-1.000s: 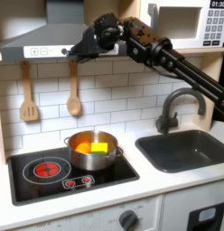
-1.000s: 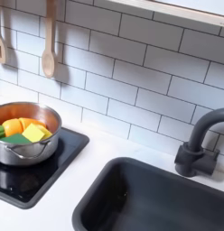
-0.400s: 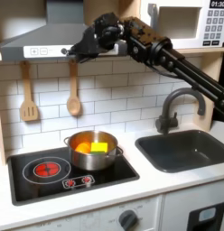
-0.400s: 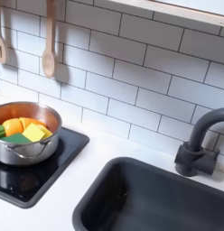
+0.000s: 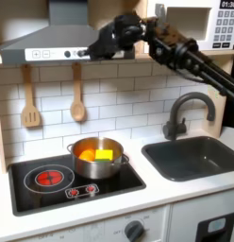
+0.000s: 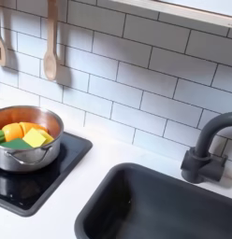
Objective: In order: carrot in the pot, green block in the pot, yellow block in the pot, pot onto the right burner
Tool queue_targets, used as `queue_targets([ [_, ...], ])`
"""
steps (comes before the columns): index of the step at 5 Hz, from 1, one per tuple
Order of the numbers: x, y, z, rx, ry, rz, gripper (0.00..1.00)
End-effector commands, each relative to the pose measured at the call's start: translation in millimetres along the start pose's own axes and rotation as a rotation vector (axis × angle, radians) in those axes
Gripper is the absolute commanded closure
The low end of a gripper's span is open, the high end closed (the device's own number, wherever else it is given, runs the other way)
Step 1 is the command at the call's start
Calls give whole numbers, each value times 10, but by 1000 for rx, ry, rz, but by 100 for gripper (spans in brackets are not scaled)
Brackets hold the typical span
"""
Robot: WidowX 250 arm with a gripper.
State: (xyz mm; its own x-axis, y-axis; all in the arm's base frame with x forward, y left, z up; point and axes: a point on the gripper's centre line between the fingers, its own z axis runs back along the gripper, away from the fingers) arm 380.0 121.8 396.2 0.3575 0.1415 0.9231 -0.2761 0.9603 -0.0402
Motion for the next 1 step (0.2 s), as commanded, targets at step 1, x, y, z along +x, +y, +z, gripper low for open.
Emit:
queue_targets([
  [1, 0, 0, 0, 0, 0, 6, 0],
])
